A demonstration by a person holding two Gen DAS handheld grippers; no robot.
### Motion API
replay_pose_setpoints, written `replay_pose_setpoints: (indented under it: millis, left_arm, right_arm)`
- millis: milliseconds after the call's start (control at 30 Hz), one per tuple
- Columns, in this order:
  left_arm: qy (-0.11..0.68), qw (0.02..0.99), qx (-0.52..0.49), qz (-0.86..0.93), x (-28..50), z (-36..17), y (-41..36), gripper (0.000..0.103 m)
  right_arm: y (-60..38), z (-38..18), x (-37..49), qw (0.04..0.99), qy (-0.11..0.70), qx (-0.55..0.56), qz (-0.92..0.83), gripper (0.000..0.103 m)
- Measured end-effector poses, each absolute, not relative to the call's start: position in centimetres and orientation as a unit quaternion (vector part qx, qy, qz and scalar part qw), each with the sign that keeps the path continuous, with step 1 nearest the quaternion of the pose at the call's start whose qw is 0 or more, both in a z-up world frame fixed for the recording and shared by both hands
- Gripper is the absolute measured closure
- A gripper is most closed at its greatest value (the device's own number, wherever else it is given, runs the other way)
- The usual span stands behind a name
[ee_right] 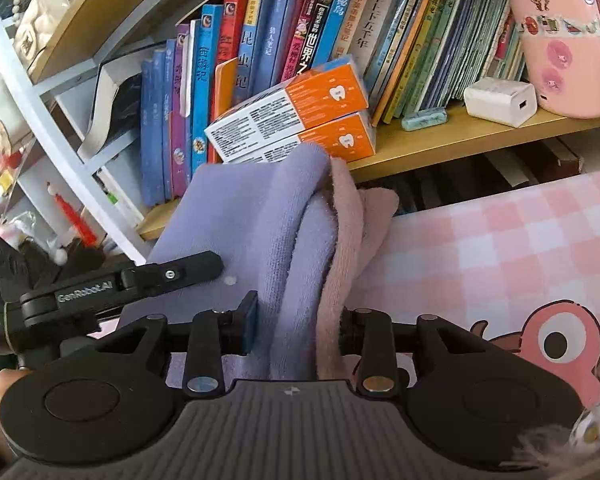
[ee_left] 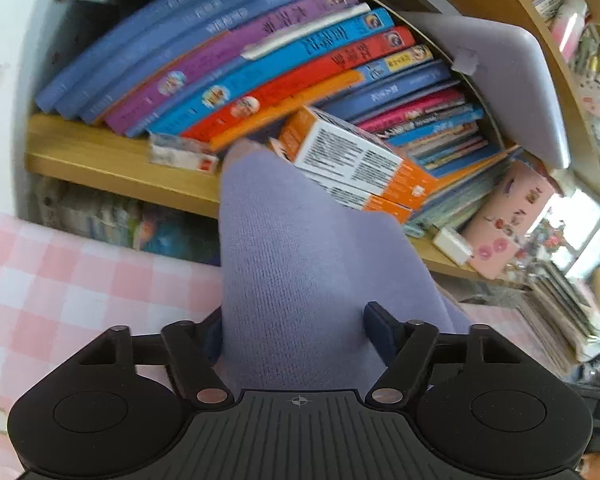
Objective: Fold clothes
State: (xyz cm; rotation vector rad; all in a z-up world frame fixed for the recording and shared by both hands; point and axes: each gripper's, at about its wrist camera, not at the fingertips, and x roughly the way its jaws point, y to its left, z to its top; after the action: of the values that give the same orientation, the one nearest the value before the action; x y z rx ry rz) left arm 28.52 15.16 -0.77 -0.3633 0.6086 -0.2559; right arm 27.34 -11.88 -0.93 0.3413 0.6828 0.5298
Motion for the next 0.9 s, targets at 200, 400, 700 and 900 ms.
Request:
replay_pose_setpoints:
  millis: [200, 400, 700, 900]
  left_arm:
    - [0.24, 0.96, -0.119, -0.085, 22.8, 1.6, 14.8, 0.02]
    - [0.205, 0.974, -0.069, -0.064, 14.9, 2.3, 12.1, 0.017]
    - [0.167, 0.985, -0.015, -0.036, 6.5, 2.1, 8.1, 0.012]
    - [0.156, 0.987, -0.012, -0.021, 4.5, 2.0, 7.5, 0.012]
  right_arm:
    - [-13.8, 0.7, 24.5, 0.919, 0.28, 0.15, 0.236, 0.058]
    - [-15.3, 1.6, 18.2, 0.938, 0.252, 0.094, 0.221, 0.055]
    - [-15.9, 1.3, 9.7, 0.95, 0.222, 0.054, 0.211, 0.045]
    - [-15.2, 1.4, 6.3, 0.964, 0.185, 0.025, 0.191, 0.035]
